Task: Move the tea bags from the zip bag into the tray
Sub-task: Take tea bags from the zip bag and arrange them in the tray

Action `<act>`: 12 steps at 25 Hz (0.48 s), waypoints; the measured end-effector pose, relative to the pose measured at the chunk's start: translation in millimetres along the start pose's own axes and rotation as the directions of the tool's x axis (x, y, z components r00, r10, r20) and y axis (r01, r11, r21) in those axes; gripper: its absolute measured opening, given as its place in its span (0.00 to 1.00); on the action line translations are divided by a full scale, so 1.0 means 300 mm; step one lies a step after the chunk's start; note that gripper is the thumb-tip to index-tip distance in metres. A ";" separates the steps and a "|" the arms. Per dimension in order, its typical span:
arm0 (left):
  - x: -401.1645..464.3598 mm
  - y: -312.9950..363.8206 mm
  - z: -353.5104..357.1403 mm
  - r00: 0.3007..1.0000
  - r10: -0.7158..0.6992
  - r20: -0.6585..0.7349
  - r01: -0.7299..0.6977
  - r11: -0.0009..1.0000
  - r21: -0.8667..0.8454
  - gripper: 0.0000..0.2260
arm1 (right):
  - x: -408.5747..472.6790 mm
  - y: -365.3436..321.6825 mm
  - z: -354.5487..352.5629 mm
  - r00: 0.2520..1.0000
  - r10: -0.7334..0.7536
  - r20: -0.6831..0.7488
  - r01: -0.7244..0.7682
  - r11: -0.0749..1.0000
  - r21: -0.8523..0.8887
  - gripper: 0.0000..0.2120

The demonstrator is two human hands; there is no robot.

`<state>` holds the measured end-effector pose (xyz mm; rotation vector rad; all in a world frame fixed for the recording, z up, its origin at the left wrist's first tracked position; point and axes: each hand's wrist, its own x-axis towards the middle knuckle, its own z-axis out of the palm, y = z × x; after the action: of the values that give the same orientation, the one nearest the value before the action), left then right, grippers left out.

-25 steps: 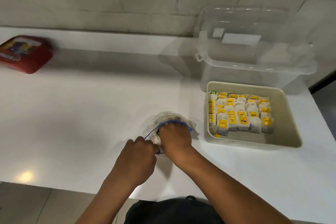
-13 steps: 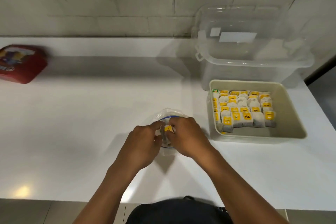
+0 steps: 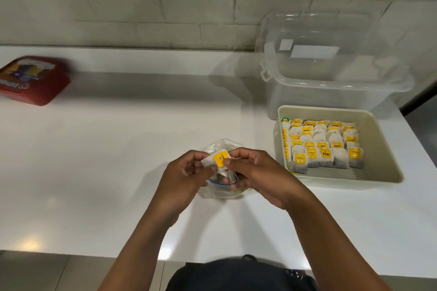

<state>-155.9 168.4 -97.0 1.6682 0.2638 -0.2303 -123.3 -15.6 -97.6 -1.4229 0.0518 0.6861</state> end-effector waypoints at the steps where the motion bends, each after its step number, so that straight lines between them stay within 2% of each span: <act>1: 0.000 -0.003 -0.006 1.000 -0.009 -0.009 0.009 1.000 -0.019 0.05 | -0.007 0.002 -0.003 1.000 -0.010 0.008 0.010 1.000 0.020 0.12; 3: -0.007 -0.002 -0.015 0.999 -0.032 -0.004 0.032 0.995 -0.096 0.04 | -0.021 0.001 -0.010 0.999 -0.034 0.025 0.032 0.998 0.054 0.11; 6: -0.026 0.009 -0.014 0.996 -0.077 0.033 0.083 0.967 -0.243 0.09 | -0.036 0.003 -0.018 0.999 -0.032 0.018 0.031 0.996 0.078 0.10; 9: -0.039 0.010 0.000 0.996 -0.061 0.064 0.075 0.964 -0.254 0.07 | -0.042 0.008 -0.018 0.999 -0.024 -0.042 0.028 0.995 0.097 0.08; 12: -0.050 0.020 0.043 0.999 -0.013 0.030 0.019 0.974 -0.224 0.07 | -0.054 0.009 -0.026 0.990 -0.069 -0.119 0.074 0.997 0.033 0.05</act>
<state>-168.3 154.5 -88.3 1.4387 0.2720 -0.2271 -134.9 -29.4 -94.4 -1.4215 0.1052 0.5390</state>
